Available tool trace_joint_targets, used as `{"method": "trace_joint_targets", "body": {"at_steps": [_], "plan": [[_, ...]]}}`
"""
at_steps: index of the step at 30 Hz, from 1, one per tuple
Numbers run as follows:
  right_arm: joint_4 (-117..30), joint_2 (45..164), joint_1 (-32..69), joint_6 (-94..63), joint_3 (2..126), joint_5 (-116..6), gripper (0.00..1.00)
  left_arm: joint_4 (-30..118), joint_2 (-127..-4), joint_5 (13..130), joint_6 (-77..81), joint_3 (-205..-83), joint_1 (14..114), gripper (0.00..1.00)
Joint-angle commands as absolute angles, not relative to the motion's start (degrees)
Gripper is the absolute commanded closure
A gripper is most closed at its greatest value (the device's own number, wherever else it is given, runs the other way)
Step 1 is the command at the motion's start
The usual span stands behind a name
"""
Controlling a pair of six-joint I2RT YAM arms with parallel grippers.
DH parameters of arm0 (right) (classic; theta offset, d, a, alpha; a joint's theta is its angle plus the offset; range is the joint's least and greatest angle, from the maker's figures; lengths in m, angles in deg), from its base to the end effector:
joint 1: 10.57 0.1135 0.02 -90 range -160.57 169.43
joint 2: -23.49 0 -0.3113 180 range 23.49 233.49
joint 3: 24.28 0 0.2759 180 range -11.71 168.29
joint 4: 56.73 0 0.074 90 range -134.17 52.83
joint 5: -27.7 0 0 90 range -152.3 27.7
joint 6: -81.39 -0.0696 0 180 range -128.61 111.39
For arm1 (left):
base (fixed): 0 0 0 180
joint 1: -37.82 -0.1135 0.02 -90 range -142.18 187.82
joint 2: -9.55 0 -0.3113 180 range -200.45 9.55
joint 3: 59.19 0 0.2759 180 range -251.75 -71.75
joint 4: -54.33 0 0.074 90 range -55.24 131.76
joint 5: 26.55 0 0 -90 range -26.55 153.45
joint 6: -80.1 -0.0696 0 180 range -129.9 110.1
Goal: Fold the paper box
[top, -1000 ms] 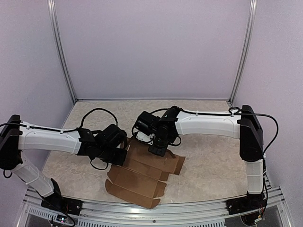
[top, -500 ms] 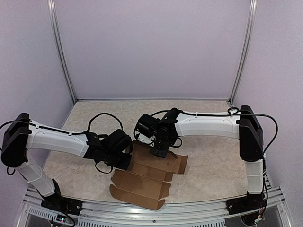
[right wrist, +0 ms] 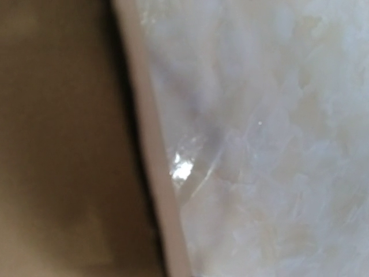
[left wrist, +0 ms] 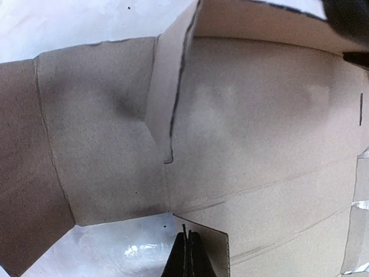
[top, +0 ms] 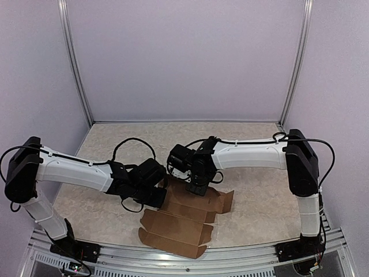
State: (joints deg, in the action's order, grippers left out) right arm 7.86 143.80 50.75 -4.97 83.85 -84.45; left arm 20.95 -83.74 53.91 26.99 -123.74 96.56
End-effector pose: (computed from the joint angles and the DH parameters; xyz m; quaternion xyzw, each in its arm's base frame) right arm 0.2527 0.4072 0.1892 -0.5048 0.8342 -0.1126 0.1911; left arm 0.1897 -0.2902 0.1655 0.1636 0.9535 -0.1237 0.2210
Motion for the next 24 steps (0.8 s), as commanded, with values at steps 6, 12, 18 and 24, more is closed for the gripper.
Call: {"method": "trace_joint_targets", "body": {"at_steps": [6, 12, 18, 24], "plan": [[3.74, 145.30, 50.60, -7.29, 83.21, -84.12, 1.00, 24.44, -85.20, 56.90, 27.72, -125.43, 97.74, 1.00], [3.79, 145.13, 50.52, -7.54, 83.09, -84.58, 1.00, 25.19, -87.70, 57.96, 27.96, -126.42, 99.29, 1.00], [4.02, 144.78, 50.45, -7.82, 83.03, -84.88, 1.00, 25.65, -90.12, 57.65, 28.42, -125.57, 99.72, 1.00], [4.04, 144.17, 50.47, -7.91, 83.18, -85.19, 1.00, 26.95, -90.52, 57.87, 28.31, -124.93, 99.76, 1.00]]}}
